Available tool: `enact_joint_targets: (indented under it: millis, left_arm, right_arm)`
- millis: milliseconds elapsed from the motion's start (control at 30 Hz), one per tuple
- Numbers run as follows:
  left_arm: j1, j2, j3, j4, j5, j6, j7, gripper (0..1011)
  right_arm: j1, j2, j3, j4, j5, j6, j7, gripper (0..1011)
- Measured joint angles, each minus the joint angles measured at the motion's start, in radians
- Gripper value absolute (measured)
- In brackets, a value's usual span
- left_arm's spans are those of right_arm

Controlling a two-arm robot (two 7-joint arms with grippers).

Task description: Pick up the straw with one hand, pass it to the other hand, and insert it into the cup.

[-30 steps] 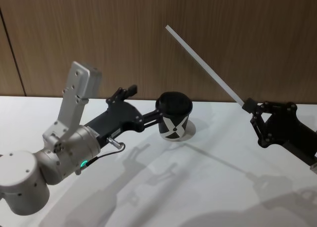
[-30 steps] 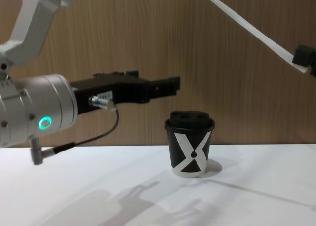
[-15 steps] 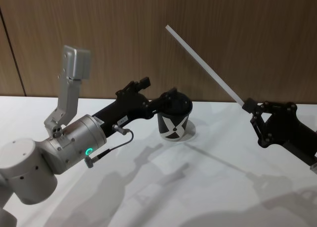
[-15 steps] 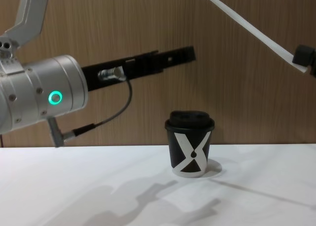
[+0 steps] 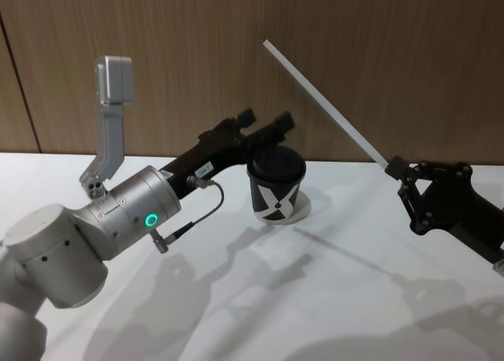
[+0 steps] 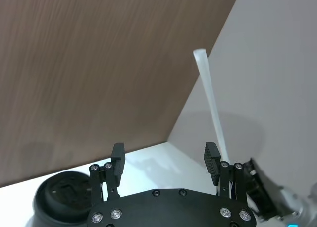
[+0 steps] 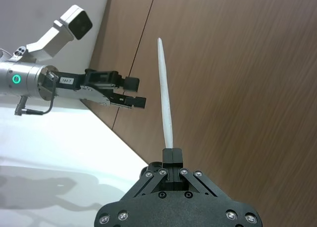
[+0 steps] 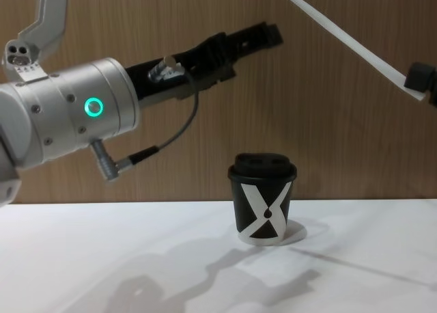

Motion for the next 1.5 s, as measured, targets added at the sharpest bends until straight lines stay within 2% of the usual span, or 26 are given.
enact_joint_targets:
  millis: [100,367,400,667,967,1500]
  left_arm:
    - [-0.012,-0.018,-0.006,0.018,-0.039,0.014,-0.010,1002]
    - [-0.030,-0.046,-0.018,0.048,-0.102,0.039,-0.029,1002]
    - [-0.035,-0.052,-0.021,0.057,-0.123,0.045,-0.037,1002]
    - [-0.055,-0.072,-0.028,0.085,-0.181,0.066,-0.072,1002]
    - [-0.074,-0.084,-0.025,0.110,-0.227,0.083,-0.121,1002]
    - [-0.099,-0.096,-0.009,0.142,-0.258,0.085,-0.149,1002]
  right_arm:
    - [0.000,0.000,0.000,0.000,0.000,0.000,0.000,0]
    - [0.000,0.000,0.000,0.000,0.000,0.000,0.000,0]
    - [0.000,0.000,0.000,0.000,0.000,0.000,0.000,0]
    - [0.000,0.000,0.000,0.000,0.000,0.000,0.000,0]
    - [0.000,0.000,0.000,0.000,0.000,0.000,0.000,0]
    - [0.000,0.000,0.000,0.000,0.000,0.000,0.000,0]
